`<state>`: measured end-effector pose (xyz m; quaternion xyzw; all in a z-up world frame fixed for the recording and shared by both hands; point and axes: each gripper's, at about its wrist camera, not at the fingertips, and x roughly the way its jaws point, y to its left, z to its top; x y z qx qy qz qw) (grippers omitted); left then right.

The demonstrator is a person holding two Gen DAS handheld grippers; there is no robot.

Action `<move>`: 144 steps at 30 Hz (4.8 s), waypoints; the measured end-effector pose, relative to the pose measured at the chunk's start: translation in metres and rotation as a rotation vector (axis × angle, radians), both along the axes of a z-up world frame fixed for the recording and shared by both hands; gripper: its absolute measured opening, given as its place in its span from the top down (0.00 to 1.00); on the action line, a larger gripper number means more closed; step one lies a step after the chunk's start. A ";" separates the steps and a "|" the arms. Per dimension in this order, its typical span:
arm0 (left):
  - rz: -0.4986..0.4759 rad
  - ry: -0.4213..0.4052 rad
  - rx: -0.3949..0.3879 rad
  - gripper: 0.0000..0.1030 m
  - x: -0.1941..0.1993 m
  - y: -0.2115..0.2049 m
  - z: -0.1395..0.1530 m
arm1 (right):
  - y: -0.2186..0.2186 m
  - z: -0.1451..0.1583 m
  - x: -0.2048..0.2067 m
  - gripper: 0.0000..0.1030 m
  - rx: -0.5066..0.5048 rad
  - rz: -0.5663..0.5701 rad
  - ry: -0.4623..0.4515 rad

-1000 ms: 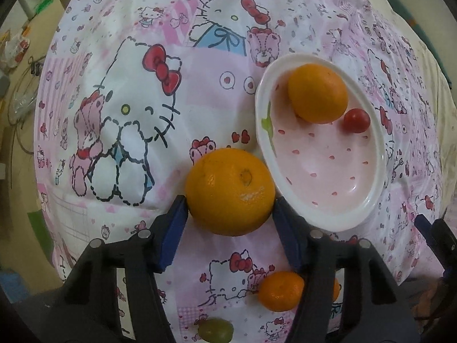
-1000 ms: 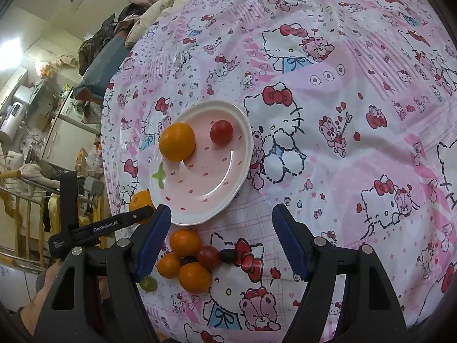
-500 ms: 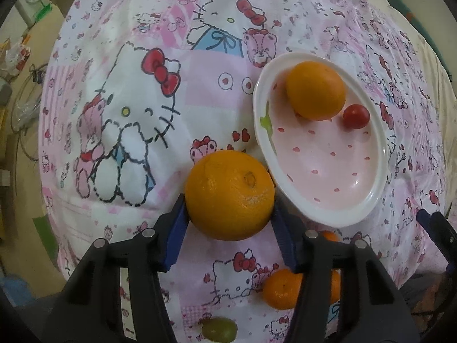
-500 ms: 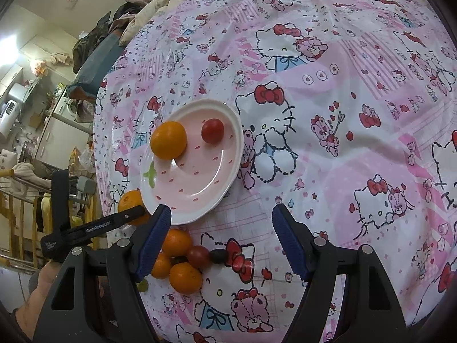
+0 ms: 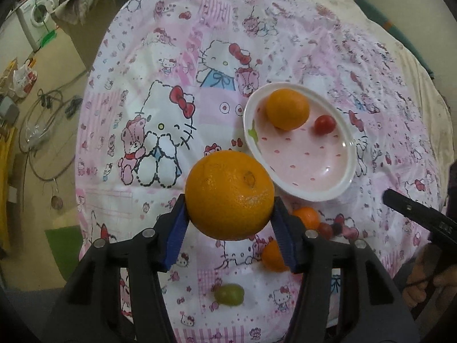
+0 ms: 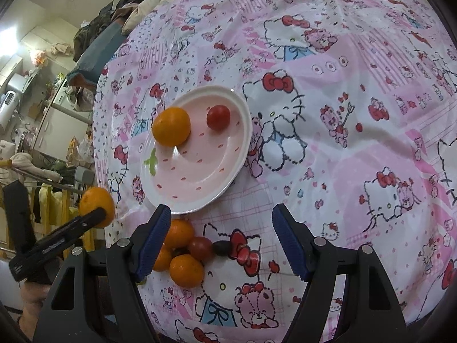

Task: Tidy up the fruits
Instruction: 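Grasp a small tangerine with the right tool while the left tool holds the large orange, then carry the tangerine and the large orange over the white plate with both tools, then lower the large orange and tangerine onto the plate and open both tools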

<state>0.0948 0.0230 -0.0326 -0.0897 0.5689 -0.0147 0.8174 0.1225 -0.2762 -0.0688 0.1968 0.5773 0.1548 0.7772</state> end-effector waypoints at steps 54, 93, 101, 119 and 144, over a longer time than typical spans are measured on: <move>0.068 -0.024 0.036 0.49 0.000 0.006 -0.001 | 0.063 0.000 -0.005 0.57 0.147 0.268 -0.042; -0.130 0.013 0.095 0.50 0.081 -0.068 -0.031 | 0.009 -0.012 0.090 0.57 0.134 0.088 -0.012; -0.116 0.058 0.087 0.49 0.095 -0.069 -0.055 | 0.011 -0.039 0.092 0.57 0.129 0.057 0.054; -0.085 0.071 0.065 0.48 0.104 -0.070 -0.060 | 0.012 -0.042 0.094 0.56 0.103 0.043 0.068; -0.127 0.044 0.095 0.25 0.096 -0.075 -0.053 | 0.009 -0.038 0.096 0.54 0.098 0.031 0.063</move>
